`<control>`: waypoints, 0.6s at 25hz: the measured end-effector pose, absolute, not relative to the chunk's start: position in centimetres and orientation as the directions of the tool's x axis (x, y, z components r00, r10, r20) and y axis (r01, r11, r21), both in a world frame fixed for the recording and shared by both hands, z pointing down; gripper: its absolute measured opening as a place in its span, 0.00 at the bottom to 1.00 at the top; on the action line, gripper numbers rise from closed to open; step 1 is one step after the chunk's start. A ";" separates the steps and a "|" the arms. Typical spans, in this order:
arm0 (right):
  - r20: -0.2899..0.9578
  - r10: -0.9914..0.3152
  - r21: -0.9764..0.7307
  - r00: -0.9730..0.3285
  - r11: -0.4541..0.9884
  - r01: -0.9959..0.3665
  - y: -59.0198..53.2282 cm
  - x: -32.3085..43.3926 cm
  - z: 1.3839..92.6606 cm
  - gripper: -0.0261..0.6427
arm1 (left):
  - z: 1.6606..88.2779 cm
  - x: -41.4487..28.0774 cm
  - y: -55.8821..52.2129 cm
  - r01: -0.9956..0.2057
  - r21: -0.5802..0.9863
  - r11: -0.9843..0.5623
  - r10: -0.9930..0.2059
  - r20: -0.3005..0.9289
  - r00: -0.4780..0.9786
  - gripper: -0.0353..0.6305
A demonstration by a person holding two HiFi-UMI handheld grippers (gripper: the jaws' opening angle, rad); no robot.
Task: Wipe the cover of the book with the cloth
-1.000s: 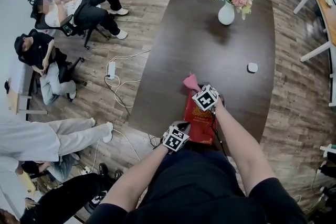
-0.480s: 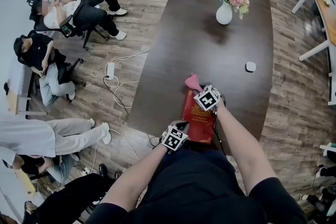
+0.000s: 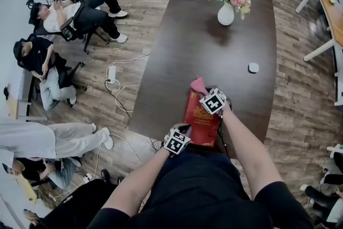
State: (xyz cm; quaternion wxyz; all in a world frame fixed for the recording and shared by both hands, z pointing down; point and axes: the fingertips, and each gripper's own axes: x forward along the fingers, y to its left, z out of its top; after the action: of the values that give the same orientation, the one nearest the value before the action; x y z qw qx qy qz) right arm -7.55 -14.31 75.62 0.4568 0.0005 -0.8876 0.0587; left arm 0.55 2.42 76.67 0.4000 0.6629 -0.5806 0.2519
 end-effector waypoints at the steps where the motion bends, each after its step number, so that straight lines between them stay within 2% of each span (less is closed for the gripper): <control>1: 0.810 0.051 -0.103 -0.584 0.993 -0.057 -14.4 -7.5 75.6 0.22 | 76.6 0.5 2.3 -0.972 0.235 -0.008 -0.573 0.796 0.197 0.05; 15: 0.815 0.031 -0.094 -0.579 0.993 -0.078 -15.7 -5.5 75.6 0.22 | 76.4 0.5 2.1 -0.973 0.230 -0.009 -0.568 0.800 0.194 0.05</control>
State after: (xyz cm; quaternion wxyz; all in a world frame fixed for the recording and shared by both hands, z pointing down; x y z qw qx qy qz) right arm -5.48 -15.70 75.57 0.4588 0.0132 -0.8864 0.0596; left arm 0.46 2.12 76.44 0.3972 0.6629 -0.5812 0.2550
